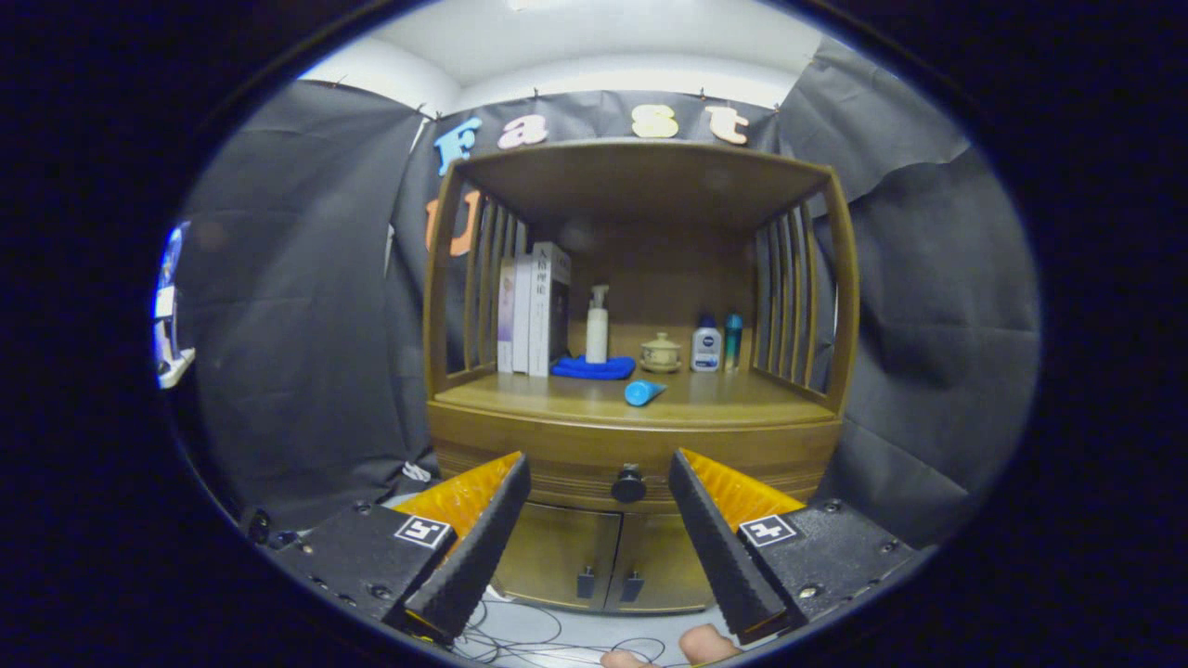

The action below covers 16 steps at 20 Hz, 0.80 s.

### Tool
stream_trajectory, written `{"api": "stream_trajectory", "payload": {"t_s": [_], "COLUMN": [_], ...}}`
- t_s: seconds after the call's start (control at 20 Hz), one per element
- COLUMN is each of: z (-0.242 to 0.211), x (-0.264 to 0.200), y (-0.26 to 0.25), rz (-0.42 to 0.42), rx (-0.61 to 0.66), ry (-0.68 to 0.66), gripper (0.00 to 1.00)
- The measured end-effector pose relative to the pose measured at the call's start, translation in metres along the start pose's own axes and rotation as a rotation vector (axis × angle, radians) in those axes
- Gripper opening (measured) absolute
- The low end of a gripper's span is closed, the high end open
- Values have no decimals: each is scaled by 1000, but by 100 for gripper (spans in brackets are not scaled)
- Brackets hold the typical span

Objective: Pull open the drawer, take out the items inside it, and place them on the countertop above the cabinet.

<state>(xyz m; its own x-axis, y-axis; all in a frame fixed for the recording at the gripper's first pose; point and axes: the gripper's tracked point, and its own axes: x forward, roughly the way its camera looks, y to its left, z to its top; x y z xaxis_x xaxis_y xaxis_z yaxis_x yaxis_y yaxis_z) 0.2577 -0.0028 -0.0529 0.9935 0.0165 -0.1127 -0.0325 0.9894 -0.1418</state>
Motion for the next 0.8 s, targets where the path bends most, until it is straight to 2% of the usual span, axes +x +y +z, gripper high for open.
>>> {"api": "stream_trajectory", "payload": {"t_s": [0.35, 0.7, 0.8], "z": [20, 23, 20], "x": [-73, -94, -95], "y": [-22, -35, -29], "rz": [-23, -46, -21], "rx": [84, 65, 60], "ry": [-66, -98, -90], "gripper": [98, 98, 98]}}
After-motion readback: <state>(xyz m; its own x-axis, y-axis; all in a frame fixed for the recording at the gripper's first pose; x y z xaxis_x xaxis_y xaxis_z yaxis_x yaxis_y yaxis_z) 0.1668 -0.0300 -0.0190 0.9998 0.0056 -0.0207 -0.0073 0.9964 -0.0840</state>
